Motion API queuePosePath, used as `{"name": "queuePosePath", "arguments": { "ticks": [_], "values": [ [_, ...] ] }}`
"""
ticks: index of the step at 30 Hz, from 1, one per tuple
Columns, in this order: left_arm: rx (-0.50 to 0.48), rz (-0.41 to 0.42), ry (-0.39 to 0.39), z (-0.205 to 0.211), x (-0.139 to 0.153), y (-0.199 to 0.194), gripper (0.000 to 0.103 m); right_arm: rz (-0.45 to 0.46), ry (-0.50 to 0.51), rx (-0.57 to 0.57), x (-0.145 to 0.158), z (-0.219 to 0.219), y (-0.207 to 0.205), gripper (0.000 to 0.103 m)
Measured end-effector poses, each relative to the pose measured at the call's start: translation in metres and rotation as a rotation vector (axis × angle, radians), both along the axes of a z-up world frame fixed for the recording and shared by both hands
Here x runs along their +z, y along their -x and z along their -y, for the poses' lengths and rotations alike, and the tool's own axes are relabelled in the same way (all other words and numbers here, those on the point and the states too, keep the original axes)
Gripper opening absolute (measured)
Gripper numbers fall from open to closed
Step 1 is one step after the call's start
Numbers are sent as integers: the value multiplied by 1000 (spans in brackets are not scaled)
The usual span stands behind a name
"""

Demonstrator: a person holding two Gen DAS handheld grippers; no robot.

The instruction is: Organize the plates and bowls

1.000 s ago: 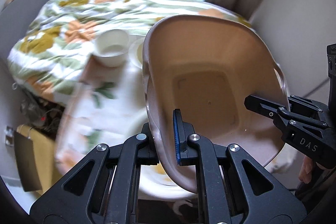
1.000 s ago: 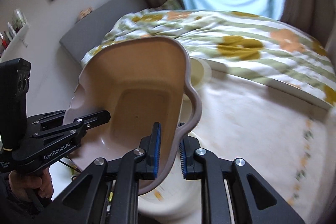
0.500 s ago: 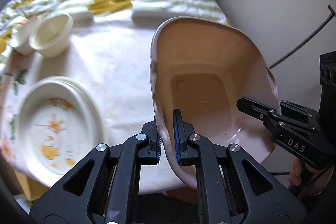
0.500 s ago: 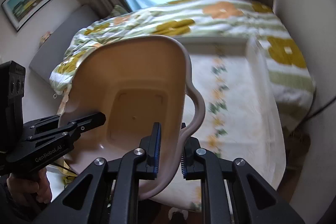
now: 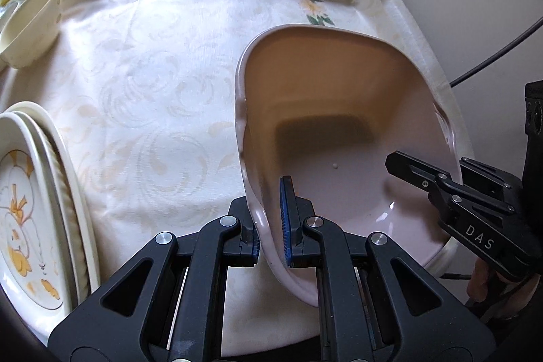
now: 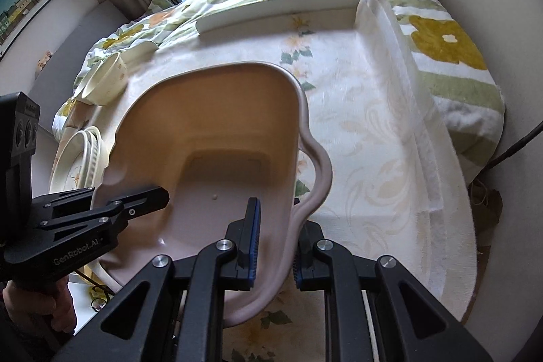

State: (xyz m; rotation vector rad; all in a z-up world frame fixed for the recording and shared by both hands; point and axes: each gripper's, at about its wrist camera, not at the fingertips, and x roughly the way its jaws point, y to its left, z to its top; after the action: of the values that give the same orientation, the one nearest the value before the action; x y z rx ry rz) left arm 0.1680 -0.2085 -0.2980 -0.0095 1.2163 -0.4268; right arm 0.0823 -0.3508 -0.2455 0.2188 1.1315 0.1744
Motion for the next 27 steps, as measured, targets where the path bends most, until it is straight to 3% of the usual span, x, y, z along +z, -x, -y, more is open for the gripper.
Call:
{"name": "queuePosePath", "arguments": {
  "ticks": [12,13,14,15,16,17,18,27],
  "values": [
    [-7,38,-66,9,-3,2,11,-26,-30,-35,-13,5,-6,15],
    [-10,40,-76,10,-3,1,18,-23,-30,-44,-13,5,-6,15],
    [-14,41,-85,12,-4,1,34,-23,-37,-52,-14,6,-6,17],
    [-19,43,-96,14,-5,0,45,-27,-54,-65,-15,8,-6,27],
    [-20,57,-102,15,-3,1,64,-29,-72,-81,-16,10,-6,35],
    [-18,76,-108,15,-2,3,67,-27,-93,-90,-17,12,-6,50],
    [-22,86,-113,14,0,3,67,-17,-123,-105,-16,15,-5,54],
    [-33,103,-123,7,19,8,67,-12,-112,-161,1,22,4,54]
  ]
}}
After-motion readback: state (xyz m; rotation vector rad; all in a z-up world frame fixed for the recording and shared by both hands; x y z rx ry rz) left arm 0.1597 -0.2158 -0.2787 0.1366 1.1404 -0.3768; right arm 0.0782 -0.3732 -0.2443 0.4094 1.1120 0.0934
